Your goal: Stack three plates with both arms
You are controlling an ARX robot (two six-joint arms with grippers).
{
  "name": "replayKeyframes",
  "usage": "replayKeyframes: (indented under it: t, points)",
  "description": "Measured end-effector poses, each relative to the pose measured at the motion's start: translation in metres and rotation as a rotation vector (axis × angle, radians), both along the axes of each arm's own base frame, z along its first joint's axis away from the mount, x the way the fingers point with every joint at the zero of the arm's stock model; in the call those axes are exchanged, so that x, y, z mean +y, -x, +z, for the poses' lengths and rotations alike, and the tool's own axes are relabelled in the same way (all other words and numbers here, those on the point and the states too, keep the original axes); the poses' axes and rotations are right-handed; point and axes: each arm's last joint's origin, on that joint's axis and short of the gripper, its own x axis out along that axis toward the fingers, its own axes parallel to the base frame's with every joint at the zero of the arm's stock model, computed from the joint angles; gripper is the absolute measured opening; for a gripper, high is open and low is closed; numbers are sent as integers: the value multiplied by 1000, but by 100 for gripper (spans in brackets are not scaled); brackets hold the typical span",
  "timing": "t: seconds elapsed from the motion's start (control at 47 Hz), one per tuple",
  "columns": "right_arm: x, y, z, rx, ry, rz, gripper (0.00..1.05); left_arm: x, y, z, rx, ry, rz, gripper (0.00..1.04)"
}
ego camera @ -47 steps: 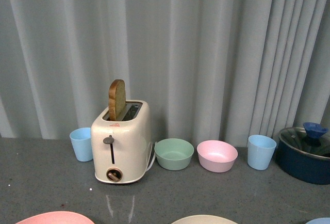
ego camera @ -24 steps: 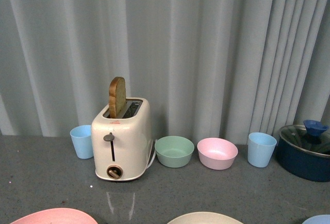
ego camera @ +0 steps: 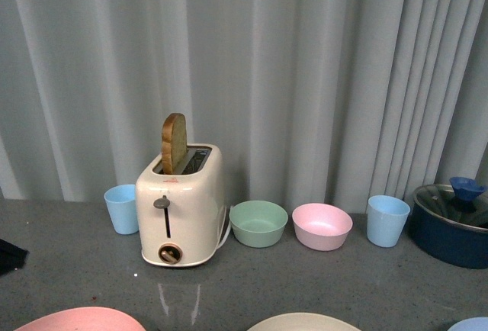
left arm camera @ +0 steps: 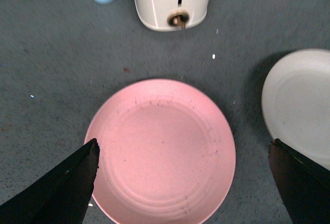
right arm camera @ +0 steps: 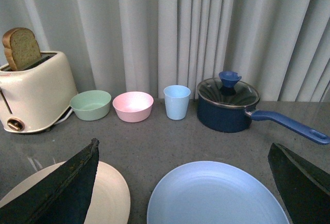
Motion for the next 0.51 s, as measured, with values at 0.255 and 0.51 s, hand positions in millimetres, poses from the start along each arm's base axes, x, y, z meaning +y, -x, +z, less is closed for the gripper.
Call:
replayKeyframes:
  t: [0.255, 0.51]
  points:
    - [0, 0, 0, 0, 0, 0, 97, 9, -78, -47, 322, -49, -97, 98]
    - [0, 0, 0, 0, 0, 0, 97, 44, -97, -96, 463, -111, -64, 98]
